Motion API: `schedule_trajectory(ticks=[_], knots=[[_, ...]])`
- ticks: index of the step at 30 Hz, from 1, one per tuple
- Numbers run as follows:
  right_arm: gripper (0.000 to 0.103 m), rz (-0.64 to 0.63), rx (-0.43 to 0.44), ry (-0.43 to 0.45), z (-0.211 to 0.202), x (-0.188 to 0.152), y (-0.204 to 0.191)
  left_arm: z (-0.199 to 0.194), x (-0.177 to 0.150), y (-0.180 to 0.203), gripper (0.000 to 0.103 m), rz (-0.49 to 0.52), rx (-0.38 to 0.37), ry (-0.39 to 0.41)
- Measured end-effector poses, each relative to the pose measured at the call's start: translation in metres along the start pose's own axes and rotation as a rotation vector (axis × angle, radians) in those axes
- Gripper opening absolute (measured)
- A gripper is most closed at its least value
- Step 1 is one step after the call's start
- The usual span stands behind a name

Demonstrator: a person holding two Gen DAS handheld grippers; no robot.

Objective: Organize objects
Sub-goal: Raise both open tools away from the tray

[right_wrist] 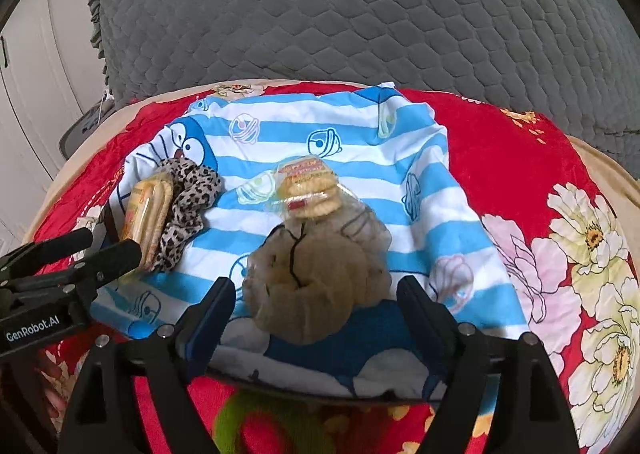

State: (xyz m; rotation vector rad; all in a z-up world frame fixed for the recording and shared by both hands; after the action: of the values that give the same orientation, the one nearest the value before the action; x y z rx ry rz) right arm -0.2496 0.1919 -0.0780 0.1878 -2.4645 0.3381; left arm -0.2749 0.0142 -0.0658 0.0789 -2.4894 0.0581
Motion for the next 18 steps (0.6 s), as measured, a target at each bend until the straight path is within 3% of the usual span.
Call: schedule_trajectory(ticks=[18], knots=[[0.087,-0.012,-0.003,0.024,-0.022,-0.007,-0.011,-0.013,-0.012,-0.01,0.098,0.005,-0.009,-0.009]])
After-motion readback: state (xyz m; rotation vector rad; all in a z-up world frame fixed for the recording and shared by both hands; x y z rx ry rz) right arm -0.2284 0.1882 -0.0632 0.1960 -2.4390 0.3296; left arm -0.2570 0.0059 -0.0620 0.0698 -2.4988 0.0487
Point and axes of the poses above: each gripper's, at about its wrist camera, not at the fingertips, and z roughly the way its jaws point, y to its right, x to its top, the point moved 1 cm from there along z, roughly the way its jaws point, and after that the axes turned 10 degrees about x, right-handed, at the moved point
